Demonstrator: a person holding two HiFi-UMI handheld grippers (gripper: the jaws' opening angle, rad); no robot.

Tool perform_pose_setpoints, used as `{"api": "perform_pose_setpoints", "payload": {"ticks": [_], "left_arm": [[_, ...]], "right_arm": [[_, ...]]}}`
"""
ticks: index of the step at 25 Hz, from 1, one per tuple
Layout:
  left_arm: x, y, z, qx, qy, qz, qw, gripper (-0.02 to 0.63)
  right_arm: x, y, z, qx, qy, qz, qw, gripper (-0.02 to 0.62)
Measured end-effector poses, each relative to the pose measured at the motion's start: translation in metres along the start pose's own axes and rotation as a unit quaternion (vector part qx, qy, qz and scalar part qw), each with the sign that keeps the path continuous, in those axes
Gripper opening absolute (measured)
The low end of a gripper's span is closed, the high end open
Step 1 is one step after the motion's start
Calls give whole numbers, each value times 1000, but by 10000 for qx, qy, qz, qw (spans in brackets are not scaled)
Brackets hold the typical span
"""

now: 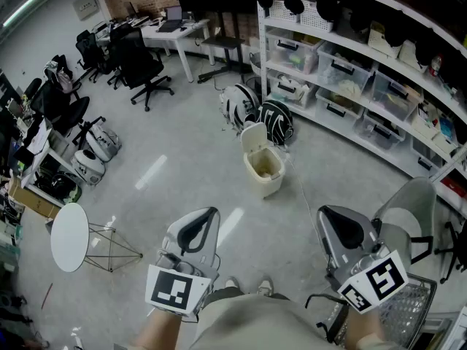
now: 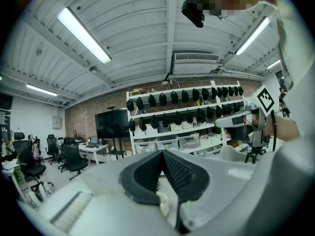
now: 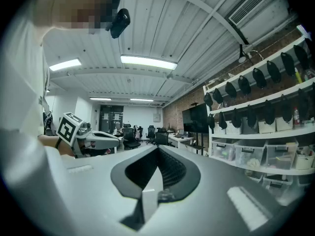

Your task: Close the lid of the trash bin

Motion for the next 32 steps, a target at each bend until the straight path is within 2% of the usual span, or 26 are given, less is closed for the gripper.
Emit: {"api": "perform_pose_setpoints", "payload": {"ticks": [4,8,14,18,22,25,32], "left_arm": [[1,2,4,27,10,141,9999,3],[1,4,4,-61,18,-30,10000,3],[1,-3,8,31,-23,274,9996,3],[9,-6,15,-4,-43,75,10000,3],[14,-8,22,26,-59,224,9997,3],[16,-7,29,-1,-17,126,9999,3],[1,-8,62,6,23,178,9998,3]], "right_arm": [[4,4,3,-19,-27,26,10000,3],[3,5,5,40,-55,132,9999,3],[10,6,2,62,-35,266,9996,3],[19,10,-1,17,12,258,9997,3],[26,9,-3,56,10,269,9996,3],[33,10,0,64,38,257,9996,3],[50,16,25,-8,116,255,9996,3]]}}
Point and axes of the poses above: the fingertips, and each gripper's own axes: z forward along the fingers, x to its right, y out of its underside, the point moved 8 cm from there along -z, backward along the fingers, and after that the axes turned 15 degrees about -x, right-handed, at the moved point
